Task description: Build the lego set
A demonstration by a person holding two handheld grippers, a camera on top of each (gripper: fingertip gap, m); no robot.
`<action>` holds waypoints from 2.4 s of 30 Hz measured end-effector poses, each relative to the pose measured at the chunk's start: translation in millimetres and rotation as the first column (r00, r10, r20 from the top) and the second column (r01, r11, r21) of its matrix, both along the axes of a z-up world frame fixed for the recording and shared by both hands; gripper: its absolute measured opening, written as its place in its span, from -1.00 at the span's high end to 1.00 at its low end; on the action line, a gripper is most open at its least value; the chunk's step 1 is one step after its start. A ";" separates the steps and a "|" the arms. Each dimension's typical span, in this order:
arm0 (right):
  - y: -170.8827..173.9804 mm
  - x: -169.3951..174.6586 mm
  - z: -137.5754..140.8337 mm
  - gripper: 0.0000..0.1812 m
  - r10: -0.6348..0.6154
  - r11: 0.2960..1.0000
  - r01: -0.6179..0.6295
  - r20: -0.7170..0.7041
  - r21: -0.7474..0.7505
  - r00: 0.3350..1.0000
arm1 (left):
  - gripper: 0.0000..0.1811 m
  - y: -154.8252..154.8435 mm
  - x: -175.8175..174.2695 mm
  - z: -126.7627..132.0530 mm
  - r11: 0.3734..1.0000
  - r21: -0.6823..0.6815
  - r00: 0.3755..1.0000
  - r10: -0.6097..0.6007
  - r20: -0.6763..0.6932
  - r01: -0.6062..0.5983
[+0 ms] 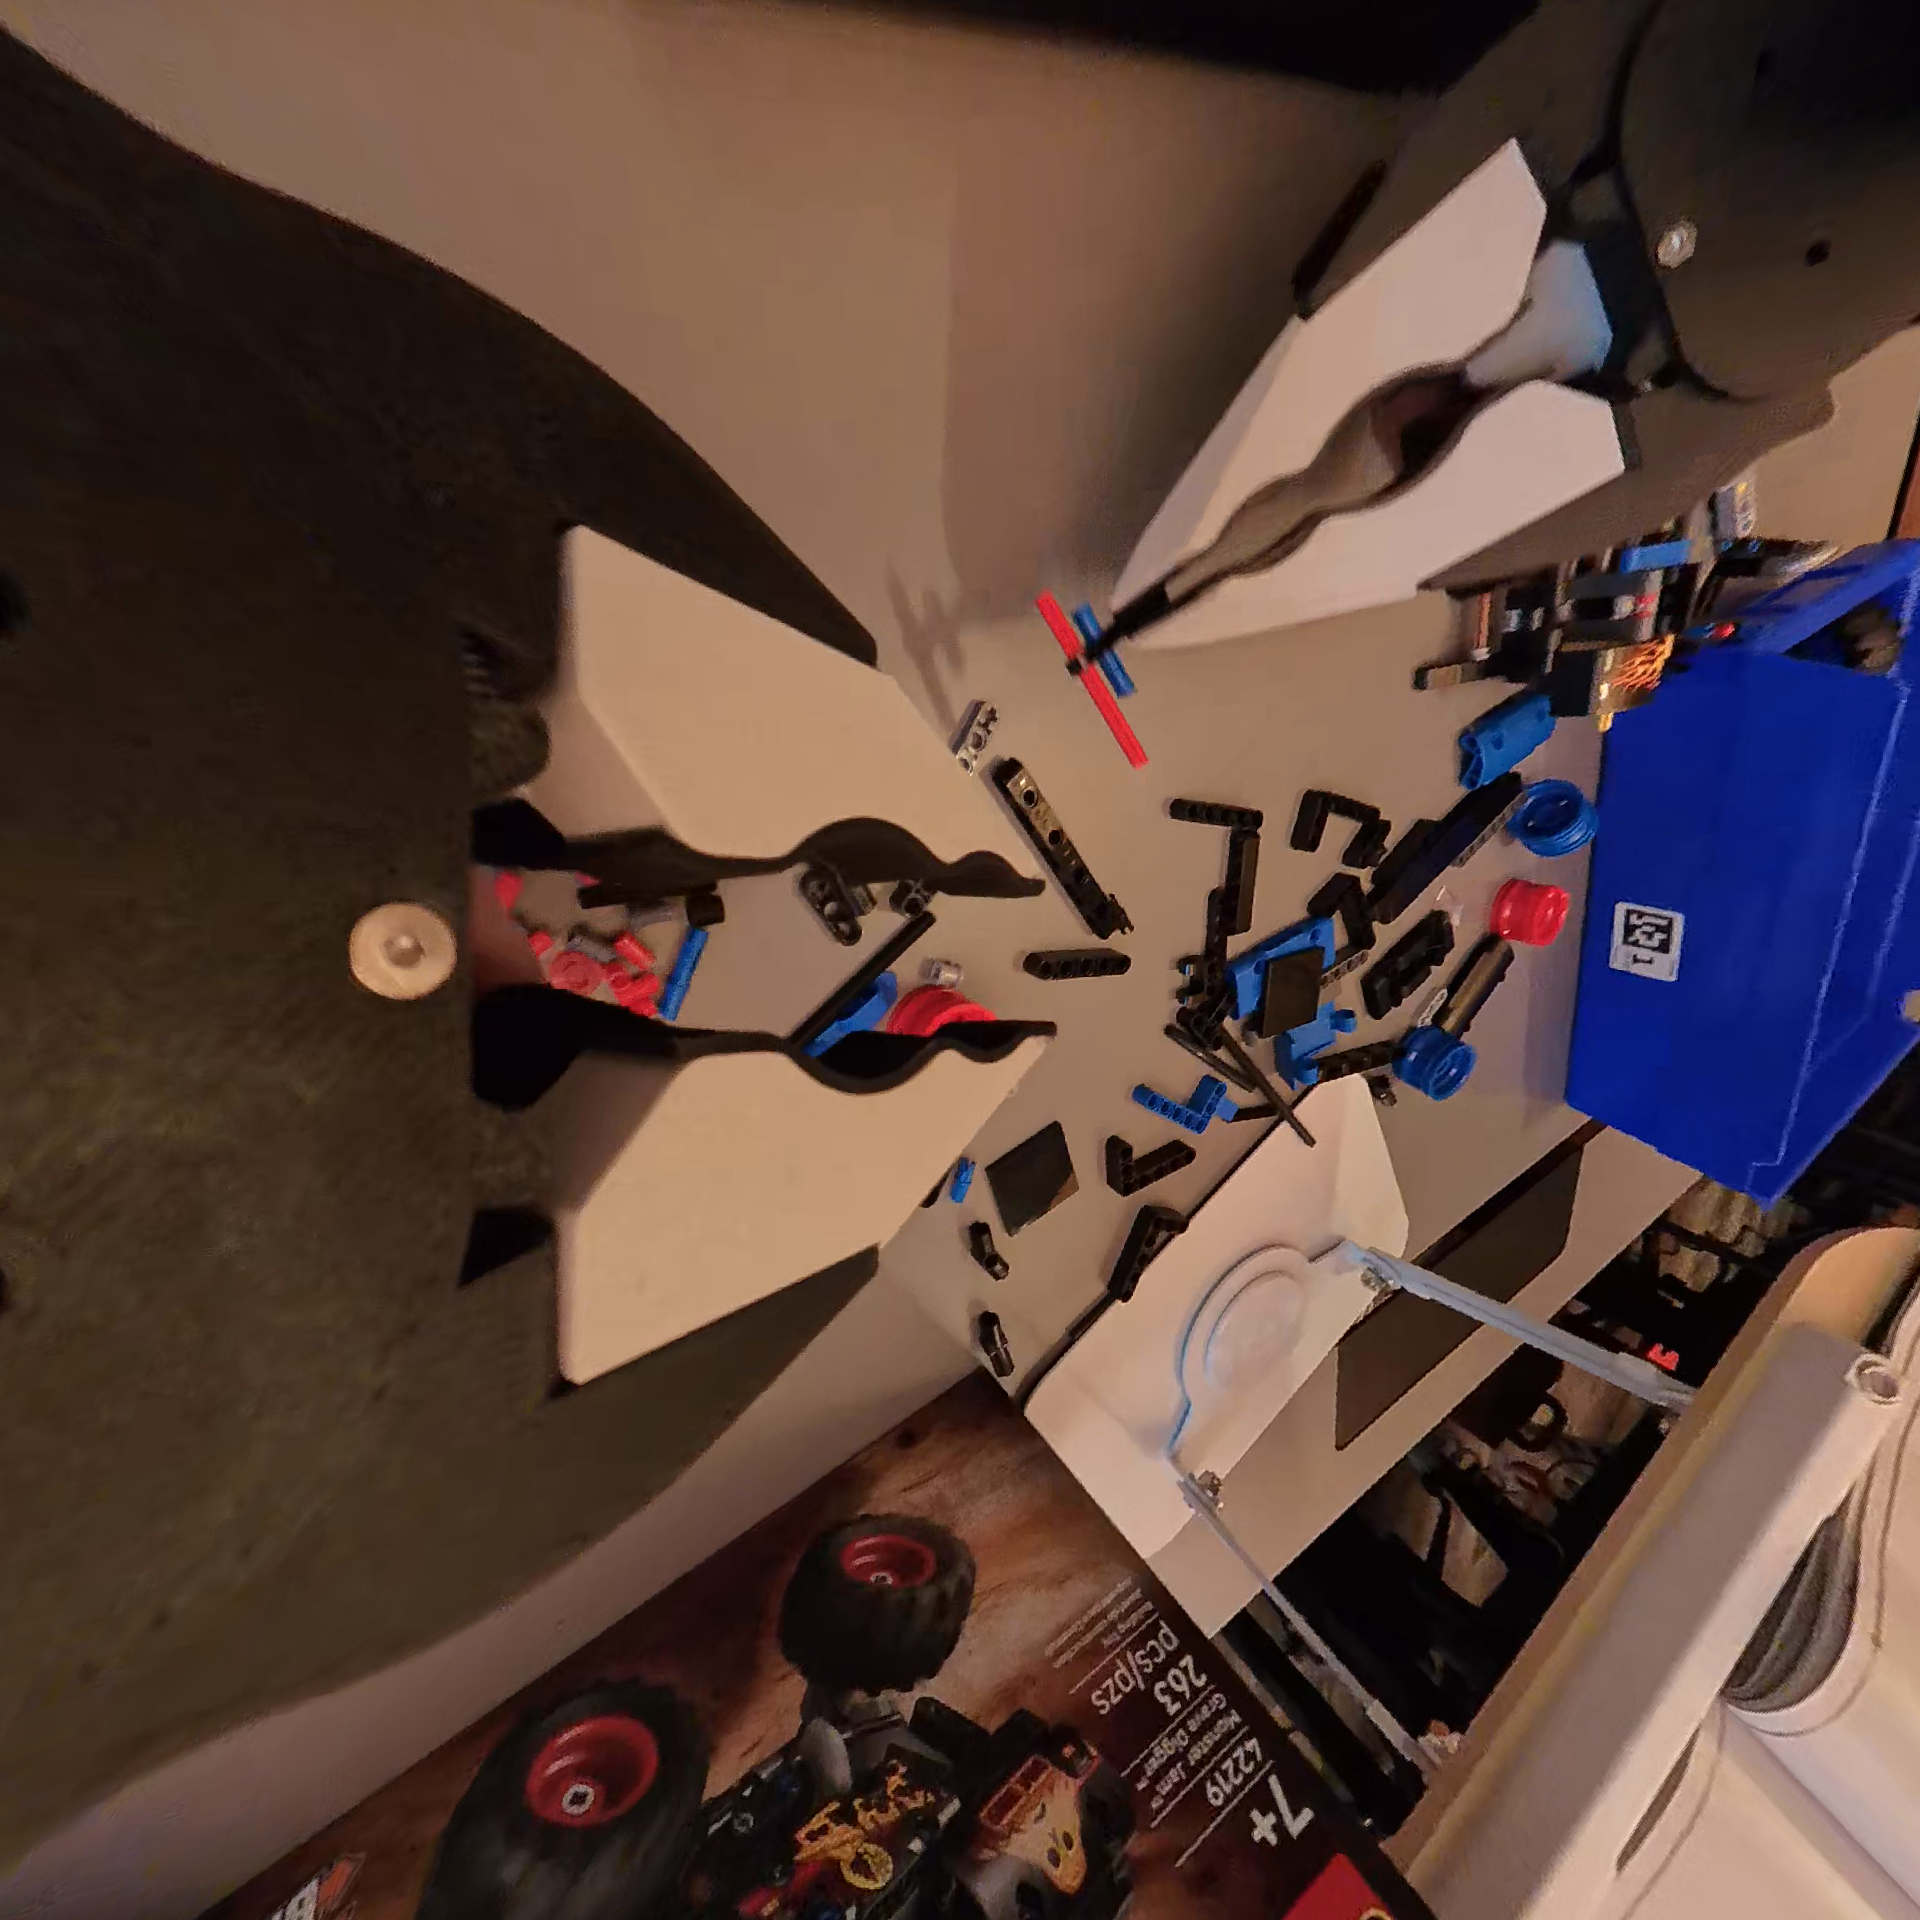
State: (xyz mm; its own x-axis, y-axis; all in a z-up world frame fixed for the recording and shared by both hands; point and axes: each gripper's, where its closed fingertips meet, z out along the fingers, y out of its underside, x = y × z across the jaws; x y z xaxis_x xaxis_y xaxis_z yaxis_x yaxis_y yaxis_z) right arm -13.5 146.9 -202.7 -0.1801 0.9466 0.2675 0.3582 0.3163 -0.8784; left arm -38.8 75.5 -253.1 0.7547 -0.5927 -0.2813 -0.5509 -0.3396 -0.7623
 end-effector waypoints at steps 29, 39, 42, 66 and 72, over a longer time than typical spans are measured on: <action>-63.2 -21.5 -17.7 0.54 0.185 0.960 -0.194 0.058 0.202 0.981 | 1.00 5.7 13.4 23.0 0.960 0.255 0.958 -0.039 -0.285 0.115; -58.5 -23.4 -29.7 0.60 0.133 0.898 -0.182 0.148 0.401 0.980 | 0.99 5.6 11.9 13.7 0.969 0.215 0.938 -0.038 -0.344 0.119; -57.8 -24.8 -30.9 0.60 0.118 0.887 -0.174 0.154 0.427 0.981 | 0.99 6.0 10.9 11.7 0.972 0.208 0.936 -0.034 -0.350 0.113; -63.4 -24.9 -36.8 0.85 0.141 0.918 -0.197 0.181 0.345 0.973 | 1.00 5.9 9.4 14.6 0.971 0.217 0.935 -0.018 -0.355 0.101; -56.3 -25.4 -31.3 0.58 0.106 0.922 -0.151 0.144 0.357 0.984 | 1.00 5.4 7.8 11.1 0.979 0.188 0.952 -0.024 -0.304 0.084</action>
State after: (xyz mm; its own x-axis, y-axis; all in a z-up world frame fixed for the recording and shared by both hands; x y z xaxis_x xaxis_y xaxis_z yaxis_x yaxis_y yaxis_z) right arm -38.9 90.6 -234.0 -0.3459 0.7540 0.5584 0.3884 0.6568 -0.6463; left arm -31.0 80.9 -242.0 0.5866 -0.5402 -0.6034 -0.7765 -0.1634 -0.6086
